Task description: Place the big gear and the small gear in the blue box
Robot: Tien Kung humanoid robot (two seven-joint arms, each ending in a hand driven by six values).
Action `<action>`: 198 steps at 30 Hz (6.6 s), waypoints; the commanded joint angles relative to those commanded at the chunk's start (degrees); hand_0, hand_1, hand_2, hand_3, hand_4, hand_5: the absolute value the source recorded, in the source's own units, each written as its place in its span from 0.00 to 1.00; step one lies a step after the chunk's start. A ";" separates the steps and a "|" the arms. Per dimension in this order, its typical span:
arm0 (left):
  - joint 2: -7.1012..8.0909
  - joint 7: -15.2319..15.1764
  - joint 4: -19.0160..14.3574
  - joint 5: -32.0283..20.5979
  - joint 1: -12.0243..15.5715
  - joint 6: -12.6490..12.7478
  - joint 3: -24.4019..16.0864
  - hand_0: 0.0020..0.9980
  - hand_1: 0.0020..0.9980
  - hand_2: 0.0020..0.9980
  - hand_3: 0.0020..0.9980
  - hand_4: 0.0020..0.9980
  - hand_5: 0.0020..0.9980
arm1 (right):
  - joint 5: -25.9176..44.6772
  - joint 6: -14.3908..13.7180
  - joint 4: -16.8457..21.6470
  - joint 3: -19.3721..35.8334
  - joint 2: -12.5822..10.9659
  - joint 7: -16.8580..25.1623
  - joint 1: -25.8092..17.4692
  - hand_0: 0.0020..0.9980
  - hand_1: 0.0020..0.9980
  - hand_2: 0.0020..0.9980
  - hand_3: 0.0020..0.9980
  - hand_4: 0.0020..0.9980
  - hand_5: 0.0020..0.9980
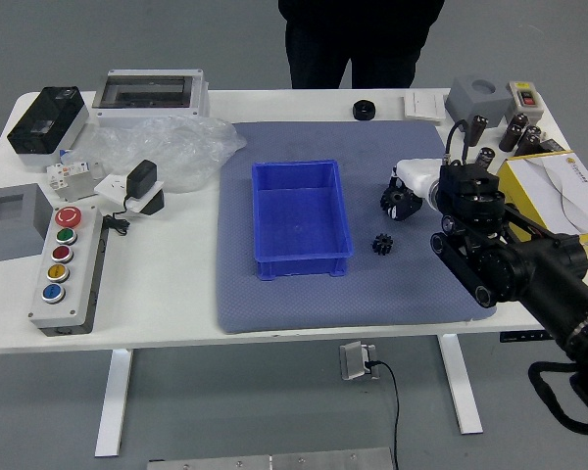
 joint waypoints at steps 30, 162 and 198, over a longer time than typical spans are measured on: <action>0.71 -0.05 0.00 -0.46 0.05 0.17 -0.95 0.78 0.75 0.74 0.68 0.57 0.25 | 0.00 0.89 15.62 6.76 -7.57 -1.15 -3.47 0.67 0.52 0.50 0.59 0.53 0.17; 1.01 -0.30 0.00 -0.35 0.55 0.20 -1.60 0.78 0.75 0.74 0.68 0.56 0.25 | 0.00 10.17 31.37 0.99 -7.71 -2.56 -16.62 0.68 0.56 0.60 0.64 0.58 0.22; 0.97 -0.35 0.00 -0.67 0.62 0.17 -1.47 0.78 0.75 0.74 0.68 0.55 0.25 | 0.00 7.47 31.39 3.31 -8.48 -2.41 -16.24 0.57 0.46 0.47 0.56 0.49 0.14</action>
